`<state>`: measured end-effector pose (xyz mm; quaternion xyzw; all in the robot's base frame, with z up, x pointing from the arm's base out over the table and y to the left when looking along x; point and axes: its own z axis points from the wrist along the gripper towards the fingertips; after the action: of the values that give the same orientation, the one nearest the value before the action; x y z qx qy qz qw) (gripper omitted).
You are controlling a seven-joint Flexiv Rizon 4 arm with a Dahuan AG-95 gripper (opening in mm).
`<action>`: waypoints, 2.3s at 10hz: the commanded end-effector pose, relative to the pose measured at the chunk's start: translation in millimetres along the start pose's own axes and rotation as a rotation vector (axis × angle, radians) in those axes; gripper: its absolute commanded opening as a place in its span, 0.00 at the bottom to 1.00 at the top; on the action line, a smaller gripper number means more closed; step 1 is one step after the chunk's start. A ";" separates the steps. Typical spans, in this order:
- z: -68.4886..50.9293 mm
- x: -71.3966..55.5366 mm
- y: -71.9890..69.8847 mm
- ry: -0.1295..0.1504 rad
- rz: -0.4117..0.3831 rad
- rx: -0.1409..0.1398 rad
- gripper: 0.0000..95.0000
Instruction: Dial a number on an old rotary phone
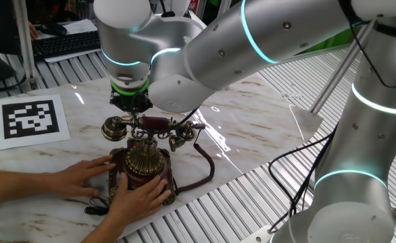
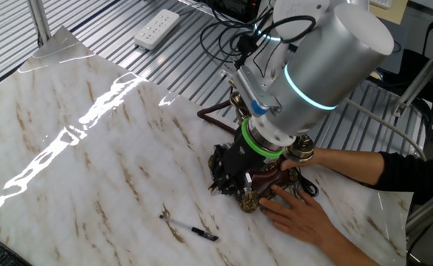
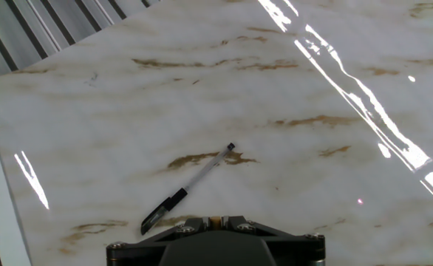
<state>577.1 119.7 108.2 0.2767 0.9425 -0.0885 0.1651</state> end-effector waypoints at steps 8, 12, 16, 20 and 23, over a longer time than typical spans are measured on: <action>6.6 -2.5 5.5 -0.026 0.007 0.012 0.00; 11.9 -4.6 6.9 -0.037 0.008 0.013 0.00; 15.8 -7.3 7.1 -0.044 0.002 0.008 0.00; 22.5 -9.9 5.6 -0.054 -0.007 -0.005 0.00; 26.1 -12.2 5.1 -0.059 -0.013 -0.010 0.00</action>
<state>594.9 110.3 85.1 0.2669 0.9397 -0.0927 0.1925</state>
